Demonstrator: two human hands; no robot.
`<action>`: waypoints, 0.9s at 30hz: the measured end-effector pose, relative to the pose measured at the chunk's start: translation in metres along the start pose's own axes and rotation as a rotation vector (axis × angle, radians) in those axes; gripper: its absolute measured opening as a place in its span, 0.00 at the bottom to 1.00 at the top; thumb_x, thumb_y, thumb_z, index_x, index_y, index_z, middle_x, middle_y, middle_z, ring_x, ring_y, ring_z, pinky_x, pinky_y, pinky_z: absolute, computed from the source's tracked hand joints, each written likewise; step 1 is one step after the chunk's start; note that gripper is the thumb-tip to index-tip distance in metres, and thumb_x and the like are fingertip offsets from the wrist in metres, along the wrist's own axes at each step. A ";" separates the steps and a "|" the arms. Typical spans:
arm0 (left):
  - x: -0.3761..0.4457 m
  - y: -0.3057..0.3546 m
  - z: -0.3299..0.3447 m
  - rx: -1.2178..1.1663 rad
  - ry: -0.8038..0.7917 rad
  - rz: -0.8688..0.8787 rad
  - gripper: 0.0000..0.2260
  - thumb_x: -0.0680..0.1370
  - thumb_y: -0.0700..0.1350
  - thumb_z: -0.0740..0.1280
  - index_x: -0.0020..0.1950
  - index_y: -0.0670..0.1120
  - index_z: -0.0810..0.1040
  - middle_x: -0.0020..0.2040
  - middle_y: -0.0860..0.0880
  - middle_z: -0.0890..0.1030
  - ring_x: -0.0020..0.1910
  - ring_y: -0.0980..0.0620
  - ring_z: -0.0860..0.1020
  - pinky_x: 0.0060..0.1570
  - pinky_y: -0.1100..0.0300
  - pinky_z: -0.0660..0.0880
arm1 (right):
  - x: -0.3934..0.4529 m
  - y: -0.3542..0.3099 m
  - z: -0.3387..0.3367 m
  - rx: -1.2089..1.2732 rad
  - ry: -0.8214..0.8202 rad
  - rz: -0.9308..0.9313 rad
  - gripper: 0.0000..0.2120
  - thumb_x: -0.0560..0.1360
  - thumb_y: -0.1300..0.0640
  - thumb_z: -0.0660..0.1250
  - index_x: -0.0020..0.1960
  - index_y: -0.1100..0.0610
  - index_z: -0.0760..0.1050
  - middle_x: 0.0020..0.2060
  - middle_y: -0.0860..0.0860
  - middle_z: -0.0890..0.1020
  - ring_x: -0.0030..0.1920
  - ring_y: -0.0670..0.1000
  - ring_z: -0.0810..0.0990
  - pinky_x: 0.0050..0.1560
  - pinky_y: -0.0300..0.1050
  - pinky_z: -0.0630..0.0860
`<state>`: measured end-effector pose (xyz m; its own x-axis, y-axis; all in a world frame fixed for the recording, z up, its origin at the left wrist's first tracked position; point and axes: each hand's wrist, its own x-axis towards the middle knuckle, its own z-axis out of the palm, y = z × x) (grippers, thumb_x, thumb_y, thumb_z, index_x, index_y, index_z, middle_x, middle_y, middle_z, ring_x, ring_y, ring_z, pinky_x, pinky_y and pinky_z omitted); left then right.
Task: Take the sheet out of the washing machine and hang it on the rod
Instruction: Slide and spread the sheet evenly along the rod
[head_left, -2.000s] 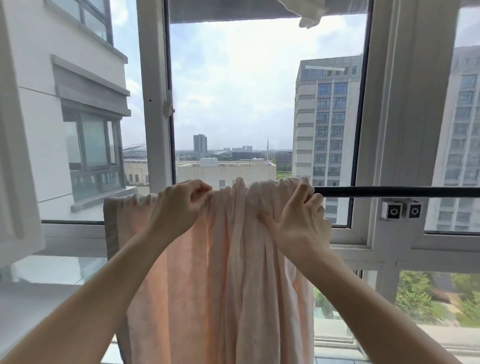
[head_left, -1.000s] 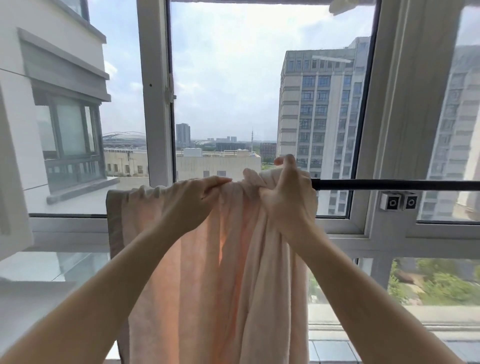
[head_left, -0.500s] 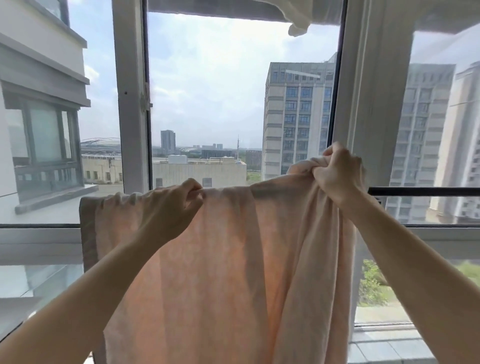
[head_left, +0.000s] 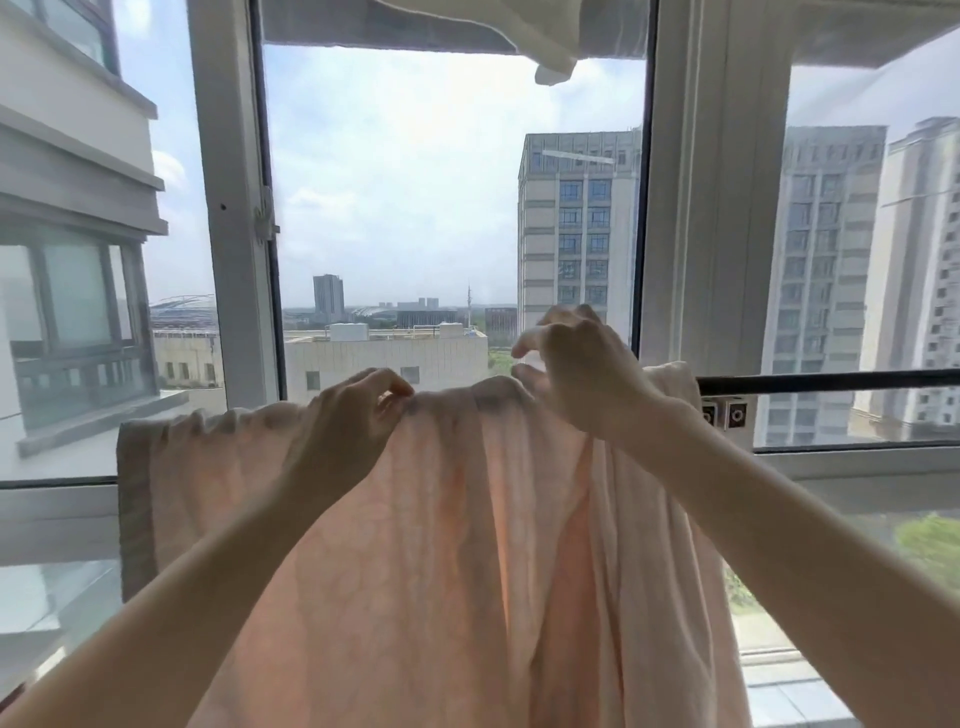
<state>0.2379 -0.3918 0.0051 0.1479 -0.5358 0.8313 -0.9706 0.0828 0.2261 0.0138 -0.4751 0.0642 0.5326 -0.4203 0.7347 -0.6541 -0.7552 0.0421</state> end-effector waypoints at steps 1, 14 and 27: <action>0.002 0.000 -0.001 0.001 -0.006 -0.009 0.01 0.78 0.45 0.69 0.48 0.50 0.81 0.43 0.58 0.81 0.42 0.55 0.80 0.41 0.58 0.75 | 0.001 -0.004 0.010 0.050 -0.043 -0.026 0.11 0.77 0.51 0.67 0.56 0.54 0.79 0.55 0.53 0.78 0.58 0.55 0.75 0.58 0.51 0.74; 0.012 0.003 0.001 -0.069 -0.025 -0.093 0.05 0.80 0.45 0.64 0.46 0.55 0.74 0.42 0.59 0.80 0.40 0.58 0.78 0.42 0.56 0.71 | 0.002 -0.004 0.049 0.218 0.193 0.040 0.05 0.77 0.58 0.66 0.46 0.55 0.81 0.42 0.48 0.82 0.42 0.51 0.80 0.45 0.52 0.78; 0.003 0.007 -0.007 -0.045 -0.009 0.025 0.06 0.79 0.44 0.67 0.54 0.47 0.80 0.50 0.53 0.81 0.44 0.58 0.78 0.46 0.58 0.75 | -0.009 0.044 0.013 0.235 0.007 0.205 0.11 0.81 0.59 0.59 0.59 0.56 0.78 0.52 0.48 0.83 0.45 0.43 0.74 0.37 0.16 0.61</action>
<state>0.2330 -0.3869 0.0131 0.1221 -0.5410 0.8321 -0.9643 0.1339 0.2286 -0.0126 -0.5112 0.0508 0.3986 -0.5729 0.7162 -0.6050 -0.7511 -0.2641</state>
